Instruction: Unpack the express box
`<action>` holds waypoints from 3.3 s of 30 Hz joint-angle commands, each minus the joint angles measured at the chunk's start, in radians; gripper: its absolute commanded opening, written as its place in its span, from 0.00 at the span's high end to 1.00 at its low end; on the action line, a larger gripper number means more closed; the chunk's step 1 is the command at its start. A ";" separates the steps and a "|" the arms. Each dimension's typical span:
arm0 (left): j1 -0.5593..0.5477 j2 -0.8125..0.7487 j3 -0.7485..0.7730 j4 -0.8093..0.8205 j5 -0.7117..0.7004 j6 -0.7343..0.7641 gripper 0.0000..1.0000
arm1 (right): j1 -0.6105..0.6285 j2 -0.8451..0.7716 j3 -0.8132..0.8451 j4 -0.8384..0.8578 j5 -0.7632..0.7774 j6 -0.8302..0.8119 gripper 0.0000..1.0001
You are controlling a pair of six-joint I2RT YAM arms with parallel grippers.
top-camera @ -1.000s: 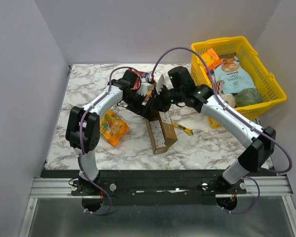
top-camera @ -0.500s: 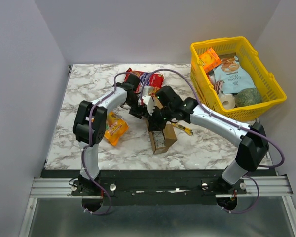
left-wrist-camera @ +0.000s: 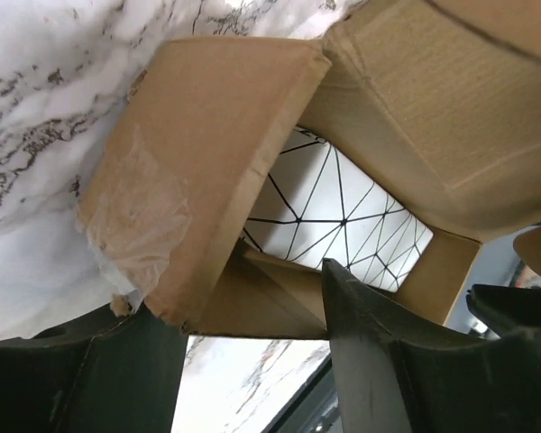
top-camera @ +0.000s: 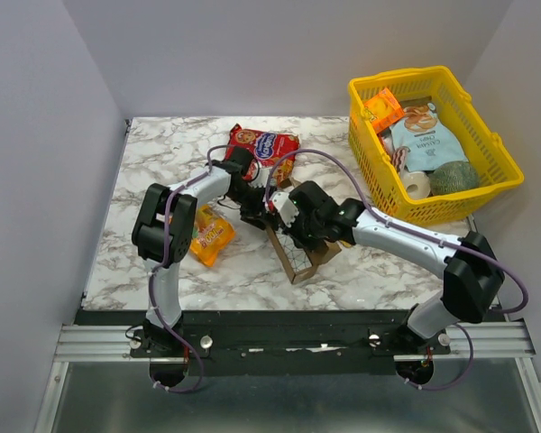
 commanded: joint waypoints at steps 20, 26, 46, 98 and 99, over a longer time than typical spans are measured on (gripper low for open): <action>0.059 -0.060 -0.183 0.170 0.205 -0.257 0.11 | -0.001 0.296 0.070 -0.037 0.055 0.111 0.43; 0.059 -0.043 -0.177 0.170 0.207 -0.258 0.11 | 0.004 0.310 0.047 -0.050 0.173 0.104 0.00; 0.060 -0.014 -0.122 0.173 0.213 -0.271 0.11 | -0.007 0.321 0.237 -0.039 0.135 0.033 0.93; 0.275 -0.118 0.298 -0.114 -0.082 0.185 0.01 | -0.088 -0.280 0.052 -0.229 -0.262 -0.603 1.00; 0.283 -0.123 0.288 -0.109 -0.071 0.177 0.01 | -0.087 -0.297 -0.006 -0.247 -0.264 -0.658 1.00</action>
